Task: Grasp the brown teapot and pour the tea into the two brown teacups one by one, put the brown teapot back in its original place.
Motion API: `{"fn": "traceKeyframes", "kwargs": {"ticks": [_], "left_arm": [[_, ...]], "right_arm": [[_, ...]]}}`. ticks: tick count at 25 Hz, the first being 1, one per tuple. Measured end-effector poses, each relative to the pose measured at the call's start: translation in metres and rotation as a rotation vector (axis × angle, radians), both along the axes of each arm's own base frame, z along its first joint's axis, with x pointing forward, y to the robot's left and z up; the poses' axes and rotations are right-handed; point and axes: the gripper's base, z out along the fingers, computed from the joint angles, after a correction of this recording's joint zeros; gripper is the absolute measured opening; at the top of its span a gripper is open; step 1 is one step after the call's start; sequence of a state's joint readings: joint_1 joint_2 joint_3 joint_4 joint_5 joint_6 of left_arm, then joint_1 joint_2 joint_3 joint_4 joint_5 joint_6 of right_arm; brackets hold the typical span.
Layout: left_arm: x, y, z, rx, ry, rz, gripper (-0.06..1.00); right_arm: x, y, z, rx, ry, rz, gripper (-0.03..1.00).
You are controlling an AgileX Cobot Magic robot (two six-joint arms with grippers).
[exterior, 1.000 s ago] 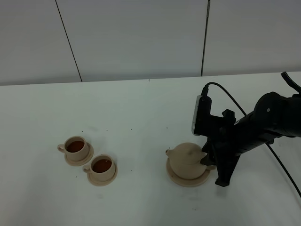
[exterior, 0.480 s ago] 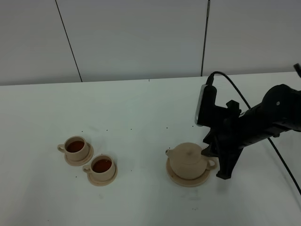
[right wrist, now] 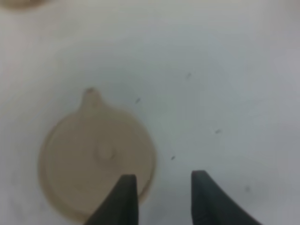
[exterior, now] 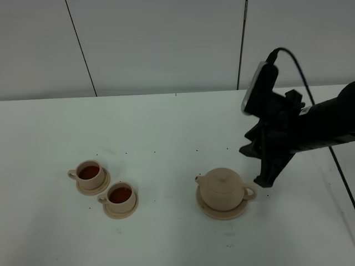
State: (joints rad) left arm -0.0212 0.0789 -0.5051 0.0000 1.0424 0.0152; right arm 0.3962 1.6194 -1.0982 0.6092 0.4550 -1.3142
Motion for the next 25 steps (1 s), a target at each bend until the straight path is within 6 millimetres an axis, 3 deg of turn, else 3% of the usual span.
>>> {"fn": "traceKeyframes", "kwargs": {"ticks": [3, 13, 20, 25], "left_arm": [[0.000, 0.000, 0.000, 0.000, 0.000, 0.000, 0.23], [0.000, 0.000, 0.000, 0.000, 0.000, 0.000, 0.23], [0.000, 0.000, 0.000, 0.000, 0.000, 0.000, 0.23], [0.000, 0.000, 0.000, 0.000, 0.000, 0.000, 0.23]], "right_arm": [[-0.006, -0.005, 0.013, 0.050, -0.057, -0.052, 0.26], [-0.040, -0.028, 0.028, 0.178, -0.169, -0.232, 0.25], [-0.061, -0.038, 0.064, 0.293, -0.255, -0.281, 0.25], [-0.071, -0.053, 0.077, 0.353, -0.262, -0.331, 0.25]]}}
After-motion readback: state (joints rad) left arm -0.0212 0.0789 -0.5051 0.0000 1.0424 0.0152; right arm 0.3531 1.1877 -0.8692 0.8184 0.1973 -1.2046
